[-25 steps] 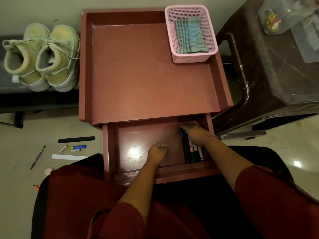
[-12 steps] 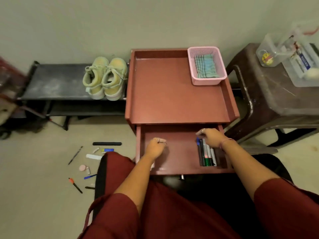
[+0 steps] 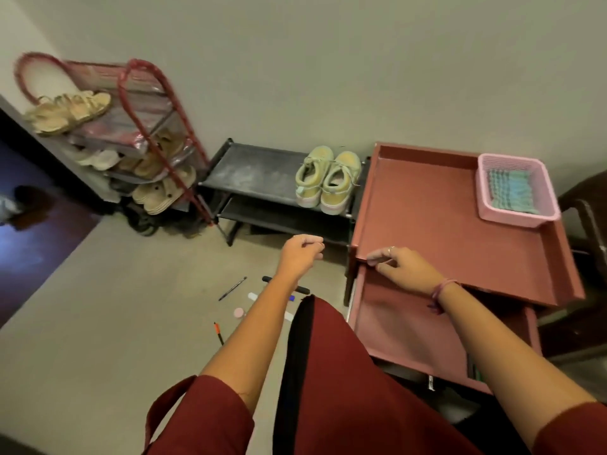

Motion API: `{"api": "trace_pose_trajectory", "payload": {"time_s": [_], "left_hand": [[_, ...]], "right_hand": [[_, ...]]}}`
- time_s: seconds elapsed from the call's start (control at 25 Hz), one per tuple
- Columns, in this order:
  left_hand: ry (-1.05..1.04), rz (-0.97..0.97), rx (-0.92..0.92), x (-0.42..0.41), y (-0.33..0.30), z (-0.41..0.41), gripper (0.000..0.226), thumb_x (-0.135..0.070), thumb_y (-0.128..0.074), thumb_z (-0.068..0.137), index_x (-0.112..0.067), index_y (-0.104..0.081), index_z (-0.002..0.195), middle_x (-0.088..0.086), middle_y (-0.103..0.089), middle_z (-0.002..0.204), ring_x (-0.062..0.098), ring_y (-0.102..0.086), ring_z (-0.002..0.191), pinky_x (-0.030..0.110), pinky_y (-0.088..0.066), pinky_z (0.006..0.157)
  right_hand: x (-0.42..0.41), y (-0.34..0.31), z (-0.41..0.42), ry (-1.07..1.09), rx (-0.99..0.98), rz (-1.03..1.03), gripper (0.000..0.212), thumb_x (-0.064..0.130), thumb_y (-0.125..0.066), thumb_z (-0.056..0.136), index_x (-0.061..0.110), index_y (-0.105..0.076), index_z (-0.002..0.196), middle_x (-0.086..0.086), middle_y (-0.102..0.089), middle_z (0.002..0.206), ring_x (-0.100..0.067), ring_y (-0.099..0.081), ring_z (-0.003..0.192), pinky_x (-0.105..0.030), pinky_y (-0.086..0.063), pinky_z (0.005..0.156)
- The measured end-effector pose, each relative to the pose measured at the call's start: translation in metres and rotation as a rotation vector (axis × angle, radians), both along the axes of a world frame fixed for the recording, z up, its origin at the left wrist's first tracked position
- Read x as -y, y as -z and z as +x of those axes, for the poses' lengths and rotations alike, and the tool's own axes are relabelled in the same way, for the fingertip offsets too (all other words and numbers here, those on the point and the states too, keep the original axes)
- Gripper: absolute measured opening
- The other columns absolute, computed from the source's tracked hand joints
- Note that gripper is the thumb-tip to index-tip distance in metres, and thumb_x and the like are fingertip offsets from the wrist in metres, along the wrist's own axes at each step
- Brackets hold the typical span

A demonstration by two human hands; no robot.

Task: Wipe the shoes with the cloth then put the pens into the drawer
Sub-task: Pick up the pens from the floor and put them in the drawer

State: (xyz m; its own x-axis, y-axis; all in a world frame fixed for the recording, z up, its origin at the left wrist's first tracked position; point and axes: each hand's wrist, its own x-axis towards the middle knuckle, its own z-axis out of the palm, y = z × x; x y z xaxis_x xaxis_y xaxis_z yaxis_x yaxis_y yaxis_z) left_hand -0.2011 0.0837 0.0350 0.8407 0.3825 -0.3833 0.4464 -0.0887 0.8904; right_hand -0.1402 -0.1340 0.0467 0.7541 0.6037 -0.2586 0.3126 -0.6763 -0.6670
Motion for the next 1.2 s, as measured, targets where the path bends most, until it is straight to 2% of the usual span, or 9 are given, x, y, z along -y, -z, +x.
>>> {"api": "trace_pose_trajectory", "payload": {"time_s": [0.12, 0.32, 0.4, 0.52, 0.64, 0.8, 0.96, 1.08, 1.2], "left_hand": [[-0.144, 0.113, 0.002, -0.078, 0.020, -0.024, 0.018, -0.017, -0.056, 0.092, -0.017, -0.067, 0.106, 0.000, -0.067, 0.099, 0.012, -0.064, 0.090, 0.031, -0.051, 0.084], [-0.393, 0.133, -0.202, -0.179, 0.114, -0.088, 0.014, -0.015, -0.055, 0.088, -0.016, -0.065, 0.079, 0.007, -0.066, 0.086, 0.026, -0.062, 0.086, 0.030, -0.045, 0.074], [-0.465, 0.063, -0.308, -0.197, 0.166, -0.118, 0.011, -0.011, -0.056, 0.088, -0.013, -0.065, 0.095, 0.008, -0.065, 0.100, 0.027, -0.062, 0.097, 0.029, -0.044, 0.079], [-0.468, 0.023, -0.489, -0.200, 0.238, -0.158, 0.036, -0.011, -0.056, 0.089, -0.005, -0.055, 0.125, 0.014, -0.061, 0.122, 0.031, -0.059, 0.110, 0.029, -0.045, 0.088], [-0.362, 0.010, -0.598, -0.186, 0.298, -0.188, 0.040, -0.007, -0.052, 0.091, -0.003, -0.048, 0.131, 0.019, -0.055, 0.130, 0.030, -0.052, 0.120, 0.028, -0.040, 0.094], [-0.244, -0.073, -0.696, -0.155, 0.359, -0.202, 0.051, -0.002, -0.044, 0.091, -0.010, -0.039, 0.141, 0.017, -0.037, 0.144, 0.028, -0.042, 0.131, 0.027, -0.034, 0.105], [-0.123, -0.113, -0.714, -0.129, 0.398, -0.182, 0.052, -0.013, -0.037, 0.099, -0.010, -0.024, 0.149, 0.015, -0.023, 0.152, 0.030, -0.026, 0.140, 0.030, -0.025, 0.113], [-0.207, -0.163, -0.753, -0.120, 0.419, -0.162, 0.055, -0.026, -0.040, 0.100, -0.009, -0.024, 0.150, 0.017, -0.018, 0.155, 0.032, -0.020, 0.143, 0.031, -0.023, 0.113], [-0.283, -0.244, -0.784, -0.113, 0.436, -0.145, 0.064, -0.033, -0.053, 0.094, -0.010, -0.028, 0.148, 0.012, -0.024, 0.152, 0.032, -0.029, 0.138, 0.033, -0.027, 0.112]], "right_hand": [[-0.074, -0.007, -0.001, -0.098, -0.025, 0.036, 0.030, 0.009, -0.051, 0.093, 0.017, -0.061, 0.119, 0.005, -0.066, 0.108, -0.006, -0.059, 0.097, -0.013, -0.040, 0.083], [-0.217, 0.031, -0.007, -0.206, -0.097, -0.010, 0.030, 0.010, -0.049, 0.093, 0.018, -0.059, 0.120, 0.005, -0.063, 0.106, -0.007, -0.057, 0.098, -0.018, -0.040, 0.089], [-0.263, 0.065, -0.017, -0.244, -0.135, -0.097, 0.036, 0.004, -0.045, 0.092, 0.017, -0.056, 0.124, 0.002, -0.061, 0.113, -0.010, -0.055, 0.103, -0.019, -0.040, 0.090], [-0.300, 0.127, -0.033, -0.359, -0.175, -0.293, 0.049, -0.004, -0.040, 0.087, 0.014, -0.050, 0.131, -0.004, -0.056, 0.126, -0.017, -0.052, 0.116, -0.019, -0.036, 0.095], [-0.312, 0.183, -0.047, -0.484, -0.194, -0.482, 0.059, -0.006, -0.040, 0.084, 0.018, -0.043, 0.138, -0.005, -0.048, 0.137, -0.019, -0.047, 0.125, -0.024, -0.035, 0.104], [-0.320, 0.224, -0.054, -0.678, -0.168, -0.648, 0.065, -0.008, -0.037, 0.085, 0.018, -0.032, 0.145, -0.005, -0.037, 0.143, -0.023, -0.043, 0.129, -0.029, -0.035, 0.107], [-0.333, 0.240, -0.050, -0.759, -0.136, -0.677, 0.062, -0.008, -0.039, 0.087, 0.021, -0.038, 0.142, -0.005, -0.042, 0.139, -0.023, -0.047, 0.125, -0.030, -0.039, 0.106], [-0.344, 0.244, -0.051, -0.747, -0.116, -0.621, 0.059, -0.007, -0.042, 0.087, 0.021, -0.041, 0.139, -0.006, -0.046, 0.135, -0.024, -0.051, 0.121, -0.031, -0.044, 0.102], [-0.353, 0.248, -0.056, -0.751, -0.115, -0.563, 0.051, -0.005, -0.044, 0.087, 0.017, -0.047, 0.133, -0.007, -0.052, 0.129, -0.024, -0.053, 0.115, -0.032, -0.045, 0.099]]}}
